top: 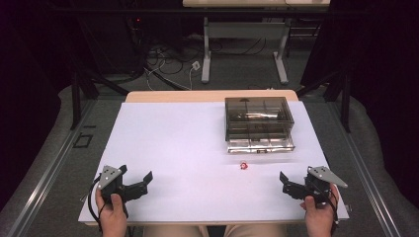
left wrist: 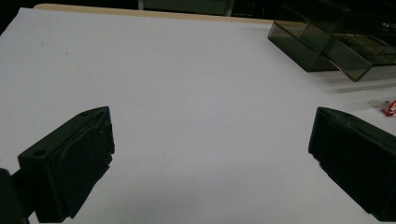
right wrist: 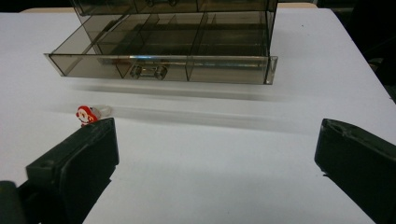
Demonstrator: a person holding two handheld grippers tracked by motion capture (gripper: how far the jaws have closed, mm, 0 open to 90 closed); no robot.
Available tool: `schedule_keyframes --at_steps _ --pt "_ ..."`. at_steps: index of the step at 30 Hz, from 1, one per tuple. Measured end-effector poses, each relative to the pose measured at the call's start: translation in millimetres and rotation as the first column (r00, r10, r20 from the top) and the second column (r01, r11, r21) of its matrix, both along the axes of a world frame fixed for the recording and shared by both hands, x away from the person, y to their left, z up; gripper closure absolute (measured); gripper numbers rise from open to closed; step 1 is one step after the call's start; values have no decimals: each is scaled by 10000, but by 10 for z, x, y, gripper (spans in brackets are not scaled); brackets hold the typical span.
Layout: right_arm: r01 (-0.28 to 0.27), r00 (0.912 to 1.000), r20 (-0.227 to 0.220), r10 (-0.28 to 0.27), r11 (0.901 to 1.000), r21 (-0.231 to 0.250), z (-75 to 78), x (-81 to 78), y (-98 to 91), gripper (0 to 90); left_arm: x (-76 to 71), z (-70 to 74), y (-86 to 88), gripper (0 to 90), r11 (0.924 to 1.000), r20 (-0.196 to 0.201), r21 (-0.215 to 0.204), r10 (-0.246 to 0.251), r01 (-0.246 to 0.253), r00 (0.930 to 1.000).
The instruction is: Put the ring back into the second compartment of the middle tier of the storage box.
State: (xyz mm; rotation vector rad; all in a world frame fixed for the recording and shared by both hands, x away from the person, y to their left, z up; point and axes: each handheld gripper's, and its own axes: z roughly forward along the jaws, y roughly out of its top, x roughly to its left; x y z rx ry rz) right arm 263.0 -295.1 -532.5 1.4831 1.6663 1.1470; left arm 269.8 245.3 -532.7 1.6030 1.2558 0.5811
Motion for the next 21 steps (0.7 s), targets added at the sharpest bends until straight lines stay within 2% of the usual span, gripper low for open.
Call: schedule_keyframes --at_steps 1,2,3,6,9,14,15,18,21 --pt "0 10000 0 0 10000 0 0 0 0 0 0 0 0 4 10000 0 0 0 0 10000" --pt "31 9997 230 -35 9998 189 -14 35 22 0 -3 -1 0 4 10000 -16 -52 3 -3 10000" --pt "-40 9999 -117 42 9999 156 -1 31 23 0 -6 1 5 4 10000 -48 -26 -22 22 10000" --pt "149 9996 -252 -151 9999 -79 -17 49 75 0 -13 -3 3 4 10000 -45 -46 16 -17 10000" --pt "17 9994 -350 -28 9995 -303 -17 51 115 0 -15 0 -4 4 10000 -21 -34 16 -16 10000" --pt "34 9992 -404 -44 9997 -248 6 45 156 39 -30 1 -3 4 10000 35 -69 37 -37 10000" --pt "31 9999 -150 -36 9993 -362 9 40 177 87 -37 4 -3 4 9999 44 -83 64 -64 10000" --pt "13 9999 104 -9 9991 -428 34 36 222 111 -40 10 -3 4 9999 84 -122 109 -108 9999" --pt "-112 9999 124 119 9984 -548 67 43 269 116 -44 10 -6 4 9997 84 -122 197 -196 9998"
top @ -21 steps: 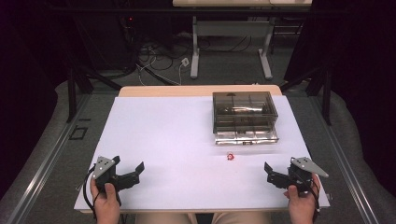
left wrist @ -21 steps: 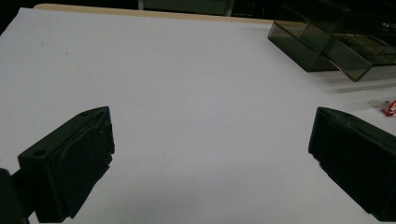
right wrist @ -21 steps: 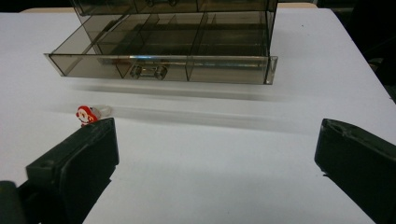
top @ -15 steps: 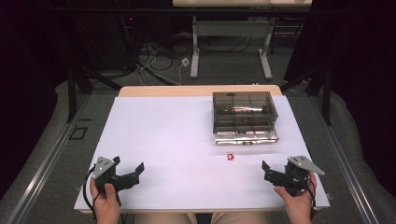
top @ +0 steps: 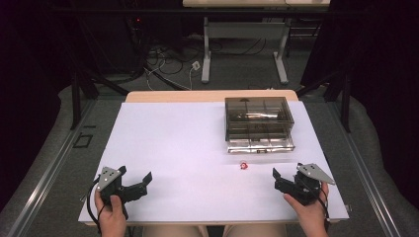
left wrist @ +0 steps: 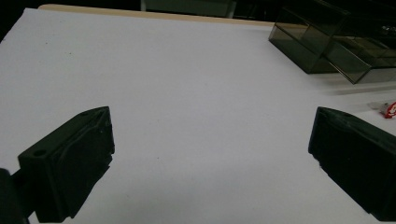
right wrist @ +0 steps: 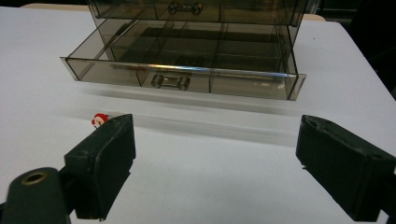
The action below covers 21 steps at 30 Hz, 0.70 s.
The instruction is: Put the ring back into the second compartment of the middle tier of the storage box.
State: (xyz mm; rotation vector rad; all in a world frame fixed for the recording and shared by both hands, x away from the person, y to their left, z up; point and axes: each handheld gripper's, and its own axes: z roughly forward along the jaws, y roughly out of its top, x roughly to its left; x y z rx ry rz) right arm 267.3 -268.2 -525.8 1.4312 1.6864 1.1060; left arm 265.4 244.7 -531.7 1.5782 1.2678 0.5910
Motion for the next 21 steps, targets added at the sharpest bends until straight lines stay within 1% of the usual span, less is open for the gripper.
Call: schedule_keyframes --at_steps 2,4,5,6,7,8,10,11,12,13,14,15,16,18,19,20,21 --pt "24 10000 19 -24 10000 -30 19 0 40 116 -4 -2 -4 3 10000 -21 11 11 -11 10000" --pt "-141 9999 24 142 9998 -138 37 7 61 129 -10 -5 -5 3 10000 -86 -39 -17 16 10000" --pt "-185 9998 10 185 9998 -110 45 10 78 138 -10 -5 -6 3 10000 -98 -45 -7 7 10000" --pt "-274 9996 -59 272 9993 -239 59 9 87 146 -9 -6 -9 4 10000 -106 -39 19 -20 9999" --pt "-295 9996 -30 295 9992 -252 65 13 105 146 -8 -6 -9 3 10000 -158 28 82 -82 9998" --pt "-404 9992 -8 404 9987 -295 69 23 120 147 -4 -9 -10 4 10000 -199 5 91 -91 9998" --pt "-432 9991 -47 431 9985 -339 77 23 133 149 -2 -10 -12 4 10000 -258 -16 83 -84 9996" --pt "-493 9988 -84 489 9976 -485 91 27 157 155 5 -15 -26 3 9998 -268 73 206 -204 9994" --pt "-503 9987 108 508 9980 -391 83 41 174 160 10 -17 -32 3 9996 -315 126 257 -253 9992" --pt "-624 9980 -155 619 9974 -372 98 41 178 166 17 -21 -42 3 9995 -354 66 320 -318 9989" --pt "-624 9980 -155 619 9974 -372 98 41 178 166 17 -21 -42 3 9995 -354 66 320 -318 9989" --pt "-739 9972 -170 735 9968 -288 100 64 199 169 27 -26 -53 3 9990 -447 41 439 -437 9980" --pt "-788 9969 -68 787 9966 -239 99 76 217 170 30 -26 -56 3 9987 -505 1 504 -504 9975" --pt "-902 9958 -180 899 9957 -203 111 85 249 177 35 -24 -55 3 9985 -587 -58 543 -548 9968" --pt "-969 9952 -128 967 9952 -159 114 97 269 180 37 -24 -58 3 9981 -613 -92 603 -610 9963" --pt "-990 9951 -95 988 9948 -224 119 104 288 191 39 -25 -58 3 9980 -618 -124 618 -627 9962" --pt "-1172 9930 -194 1166 9927 -301 131 108 296 206 40 -24 -53 3 9981 -654 -157 589 -600 9961"
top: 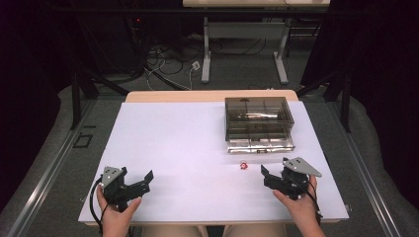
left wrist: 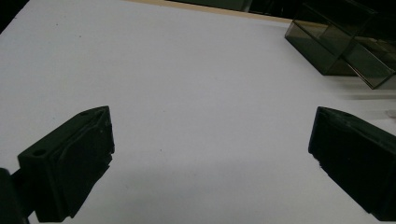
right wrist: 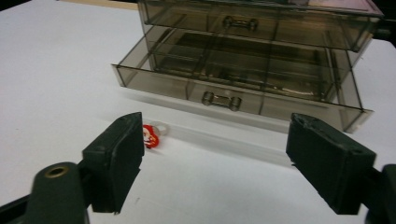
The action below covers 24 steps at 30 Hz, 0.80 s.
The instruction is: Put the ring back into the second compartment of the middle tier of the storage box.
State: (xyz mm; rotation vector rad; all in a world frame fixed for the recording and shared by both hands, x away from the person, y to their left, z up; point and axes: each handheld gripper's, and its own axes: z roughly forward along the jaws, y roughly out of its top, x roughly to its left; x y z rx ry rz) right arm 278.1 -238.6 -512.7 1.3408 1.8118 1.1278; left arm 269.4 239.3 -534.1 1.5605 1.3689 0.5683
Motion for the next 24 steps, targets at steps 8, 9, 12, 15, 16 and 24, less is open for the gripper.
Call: schedule_keyframes --at_steps 8,9,12,15,16,24 --pt "-501 9987 -127 500 9987 -81 4 101 164 274 -10 17 18 4 9998 -82 -95 164 -164 9998" --pt "-538 9985 -77 537 9985 -108 0 119 183 280 -13 21 21 3 9998 -96 -79 193 -194 9998" --pt "-706 9974 -153 705 9975 -33 -8 172 236 296 -18 34 27 3 9998 1 -65 214 -214 9998" --pt "-836 9960 -309 834 9965 -55 -16 217 290 298 -29 50 26 3 9996 118 19 269 -269 9996" --pt "-838 9961 -274 836 9964 -84 -26 231 310 301 -30 52 24 3 9997 98 -37 251 -250 9996" --pt "-1079 9918 -706 1067 9941 -137 -90 328 443 336 -30 53 6 4 9998 -44 -195 -23 22 10000"
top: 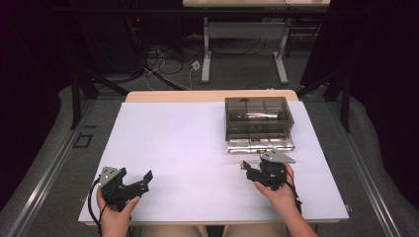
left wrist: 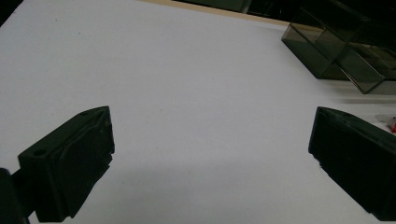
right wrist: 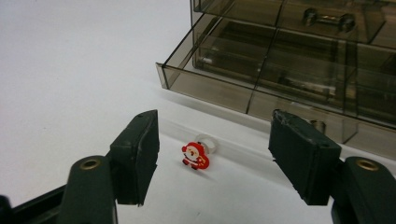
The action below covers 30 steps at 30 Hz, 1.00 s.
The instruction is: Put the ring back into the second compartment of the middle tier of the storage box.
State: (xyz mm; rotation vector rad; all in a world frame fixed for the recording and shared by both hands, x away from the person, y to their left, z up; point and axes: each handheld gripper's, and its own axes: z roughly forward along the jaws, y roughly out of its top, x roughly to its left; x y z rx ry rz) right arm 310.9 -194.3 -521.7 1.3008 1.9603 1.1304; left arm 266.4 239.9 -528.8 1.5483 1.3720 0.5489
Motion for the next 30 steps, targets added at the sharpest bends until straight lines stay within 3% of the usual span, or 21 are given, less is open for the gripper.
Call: schedule_keyframes --at_steps 12,30 --pt "35 9987 -509 -46 9997 -232 -126 116 127 407 3 -22 10 4 9999 -65 -27 -140 140 9999" --pt "231 9940 -1065 -251 9995 -200 -268 232 211 477 -1 -27 23 3 9992 -80 -180 -361 359 9993"
